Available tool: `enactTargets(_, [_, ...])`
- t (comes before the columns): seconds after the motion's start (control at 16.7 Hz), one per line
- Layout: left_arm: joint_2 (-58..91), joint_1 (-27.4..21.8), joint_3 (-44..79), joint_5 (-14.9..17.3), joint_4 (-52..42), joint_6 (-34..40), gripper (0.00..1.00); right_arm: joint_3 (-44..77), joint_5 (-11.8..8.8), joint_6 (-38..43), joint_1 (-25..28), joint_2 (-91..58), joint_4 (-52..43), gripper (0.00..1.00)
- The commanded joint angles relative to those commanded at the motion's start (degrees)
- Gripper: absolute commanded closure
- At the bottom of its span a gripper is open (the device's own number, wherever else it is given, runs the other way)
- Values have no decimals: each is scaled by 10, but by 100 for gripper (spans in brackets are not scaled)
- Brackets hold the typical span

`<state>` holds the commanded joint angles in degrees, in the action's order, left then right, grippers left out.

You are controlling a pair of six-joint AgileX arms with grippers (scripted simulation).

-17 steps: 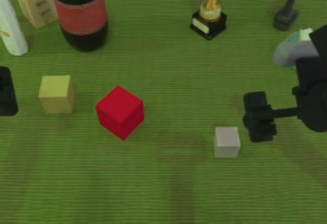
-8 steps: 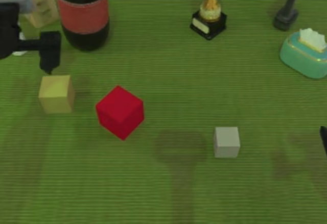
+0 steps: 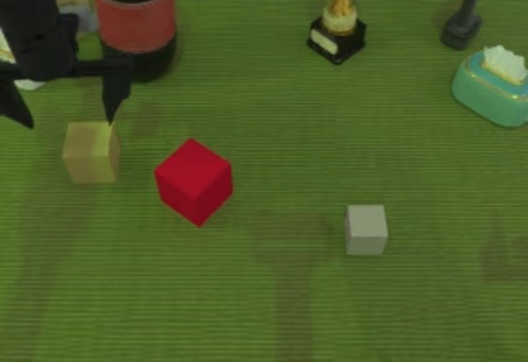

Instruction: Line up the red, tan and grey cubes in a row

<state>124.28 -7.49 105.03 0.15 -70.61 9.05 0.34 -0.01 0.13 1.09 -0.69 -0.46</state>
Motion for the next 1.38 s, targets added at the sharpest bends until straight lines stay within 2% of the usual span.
enactTargets(0.48, [8, 2, -2, 0, 8, -1, 0, -3, 0, -1, -5, 7, 5, 0])
enactTargets(0.9, [52, 1, -104, 1, 159, -1, 0, -3, 0, -1, -5, 7, 5, 0])
enactTargets(1.2, [58, 1, -117, 1, 174, -1, 0, -3, 0, -1, -5, 7, 5, 0])
enactTargets(1.38, [58, 1, -117, 1, 174, -1, 23, -3, 0, -1, -5, 7, 5, 0])
